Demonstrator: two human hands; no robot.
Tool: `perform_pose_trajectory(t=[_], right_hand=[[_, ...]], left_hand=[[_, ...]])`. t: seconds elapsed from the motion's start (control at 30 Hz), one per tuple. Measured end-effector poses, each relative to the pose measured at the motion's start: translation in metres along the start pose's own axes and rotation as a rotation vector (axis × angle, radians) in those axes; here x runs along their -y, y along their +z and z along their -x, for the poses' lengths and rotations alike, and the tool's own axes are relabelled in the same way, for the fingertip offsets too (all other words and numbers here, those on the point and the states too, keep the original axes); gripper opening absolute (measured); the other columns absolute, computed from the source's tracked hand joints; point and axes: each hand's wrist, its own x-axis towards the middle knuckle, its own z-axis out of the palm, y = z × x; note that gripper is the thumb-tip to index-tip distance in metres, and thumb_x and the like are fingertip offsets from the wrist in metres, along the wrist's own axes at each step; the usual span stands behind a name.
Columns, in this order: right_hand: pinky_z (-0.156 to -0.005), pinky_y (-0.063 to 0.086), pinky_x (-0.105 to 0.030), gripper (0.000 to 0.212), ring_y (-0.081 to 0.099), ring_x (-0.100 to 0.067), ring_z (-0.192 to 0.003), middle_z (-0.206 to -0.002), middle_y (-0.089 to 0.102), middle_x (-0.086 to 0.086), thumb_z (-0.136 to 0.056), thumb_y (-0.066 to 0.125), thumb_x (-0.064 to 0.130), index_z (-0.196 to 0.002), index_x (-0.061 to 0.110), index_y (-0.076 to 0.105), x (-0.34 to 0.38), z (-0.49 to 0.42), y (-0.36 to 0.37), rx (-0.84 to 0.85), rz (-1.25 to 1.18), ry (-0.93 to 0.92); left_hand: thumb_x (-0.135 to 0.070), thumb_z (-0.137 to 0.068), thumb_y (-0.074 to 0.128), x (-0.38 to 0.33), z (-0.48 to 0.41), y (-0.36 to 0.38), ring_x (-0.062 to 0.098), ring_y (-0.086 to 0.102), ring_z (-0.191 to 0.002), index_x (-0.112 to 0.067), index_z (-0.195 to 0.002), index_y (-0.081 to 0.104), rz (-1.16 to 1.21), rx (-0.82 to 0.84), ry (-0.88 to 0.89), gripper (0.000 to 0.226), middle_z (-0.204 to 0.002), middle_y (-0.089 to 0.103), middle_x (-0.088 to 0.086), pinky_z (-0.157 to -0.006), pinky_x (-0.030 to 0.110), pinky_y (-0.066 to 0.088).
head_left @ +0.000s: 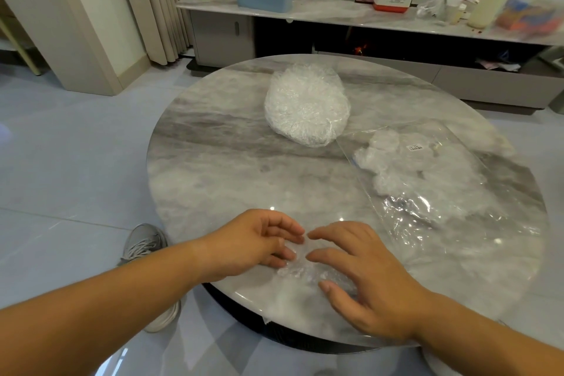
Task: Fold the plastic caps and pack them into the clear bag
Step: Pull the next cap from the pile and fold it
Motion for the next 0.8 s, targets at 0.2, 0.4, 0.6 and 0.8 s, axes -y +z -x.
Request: perform_pose_trajectory(t=[0.2, 0.4, 0.6, 0.8], right_hand=[[-0.106, 0.036, -0.038, 0.036, 0.049, -0.017, -0.125, -0.137, 0.057, 0.009, -0.096, 0.057, 0.043, -0.127, 0.025, 0.064, 0.004, 0.007, 0.009, 0.179, 0.082, -0.064], [-0.105, 0.037, -0.035, 0.036, 0.053, -0.018, -0.119, -0.119, 0.063, 0.007, -0.097, 0.056, 0.043, -0.124, 0.020, 0.065, 0.005, 0.014, 0.009, 0.189, 0.114, -0.094], [-0.113, 0.035, -0.038, 0.041, 0.048, -0.023, -0.133, -0.133, 0.061, 0.006, -0.096, 0.058, 0.041, -0.129, 0.017, 0.064, 0.001, 0.023, 0.007, 0.186, 0.111, -0.133], [-0.119, 0.029, -0.047, 0.049, 0.034, -0.023, -0.149, -0.149, 0.053, 0.003, -0.100, 0.049, 0.048, -0.140, 0.019, 0.057, -0.005, 0.031, 0.002, 0.199, 0.160, -0.163]], left_hand=[[0.012, -0.096, 0.046, -0.008, -0.005, -0.004, 0.030, 0.071, -0.101, -0.015, -0.119, 0.066, -0.041, 0.108, -0.045, 0.041, -0.114, 0.073, 0.006, -0.087, 0.043, 0.060], [-0.012, -0.084, 0.079, -0.013, -0.017, -0.003, 0.007, 0.061, -0.064, -0.019, -0.100, 0.070, -0.397, -0.130, 0.120, 0.020, -0.092, 0.069, 0.008, -0.066, 0.024, 0.056], [-0.040, -0.076, 0.086, -0.026, -0.028, 0.010, 0.003, 0.067, -0.084, -0.026, -0.112, 0.069, -0.655, -0.051, 0.056, 0.042, -0.095, 0.071, -0.010, -0.083, 0.020, 0.055], [-0.024, -0.079, 0.085, -0.027, -0.032, 0.014, 0.015, 0.065, -0.070, -0.013, -0.100, 0.073, -0.501, -0.022, -0.107, 0.027, -0.079, 0.069, 0.001, -0.069, 0.030, 0.057]])
